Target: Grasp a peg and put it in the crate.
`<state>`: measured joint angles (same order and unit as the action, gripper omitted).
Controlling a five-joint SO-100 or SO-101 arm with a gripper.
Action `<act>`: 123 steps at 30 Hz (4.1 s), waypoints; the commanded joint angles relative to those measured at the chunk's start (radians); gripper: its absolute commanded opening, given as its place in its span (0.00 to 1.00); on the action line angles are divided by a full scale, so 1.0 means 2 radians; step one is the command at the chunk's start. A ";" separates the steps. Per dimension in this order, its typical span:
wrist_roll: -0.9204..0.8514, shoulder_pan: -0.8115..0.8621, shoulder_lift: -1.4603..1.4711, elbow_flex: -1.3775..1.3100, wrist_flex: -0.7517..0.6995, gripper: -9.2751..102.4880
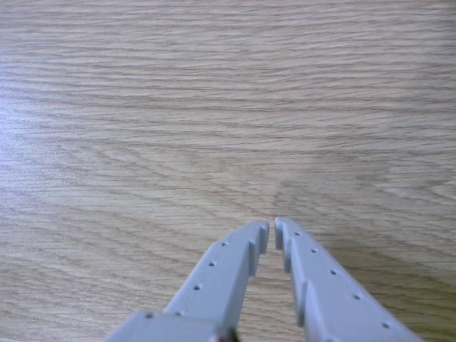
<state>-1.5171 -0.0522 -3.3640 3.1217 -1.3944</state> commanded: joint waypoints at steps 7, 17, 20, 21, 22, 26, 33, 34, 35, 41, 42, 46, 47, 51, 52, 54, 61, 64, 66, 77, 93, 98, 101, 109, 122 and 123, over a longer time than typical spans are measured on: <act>0.003 -0.006 -0.015 0.007 0.011 0.08; 0.003 -0.006 -0.015 0.007 0.011 0.08; 0.003 -0.006 -0.015 0.007 0.011 0.08; 0.003 -0.006 -0.015 0.007 0.011 0.08; 0.003 -0.006 -0.015 0.007 0.011 0.08; 0.003 -0.006 -0.015 0.007 0.011 0.08; 0.003 -0.006 -0.015 0.007 0.011 0.08; 0.003 -0.006 -0.015 0.007 0.011 0.08; 0.003 -0.006 -0.015 0.007 0.011 0.08; 0.003 -0.006 -0.015 0.007 0.011 0.08; 0.003 -0.006 -0.015 0.007 0.011 0.08; 0.003 -0.006 -0.015 0.007 0.011 0.08; 0.003 -0.006 -0.015 0.007 0.011 0.08; 0.003 -0.006 -0.015 0.007 0.011 0.08; 0.003 -0.006 -0.015 0.007 0.011 0.08; 0.003 -0.006 -0.015 0.007 0.011 0.08; 0.003 -0.006 -0.015 0.007 0.011 0.08; 0.003 -0.008 -0.015 0.007 0.011 0.08; 0.003 -0.009 -0.015 0.007 0.011 0.08; 0.004 -0.005 -0.015 0.008 0.010 0.08; -0.003 -0.002 0.018 0.005 0.017 0.08; -0.005 -0.001 0.117 -0.048 0.027 0.08; -0.005 0.018 0.213 -0.121 0.035 0.08; -0.067 0.189 0.518 -0.359 0.034 0.08; -0.488 0.484 0.741 -0.545 0.034 0.08; -0.494 0.489 0.745 -0.547 0.035 0.08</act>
<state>-2.4176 0.8575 -1.8730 2.1353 -1.3300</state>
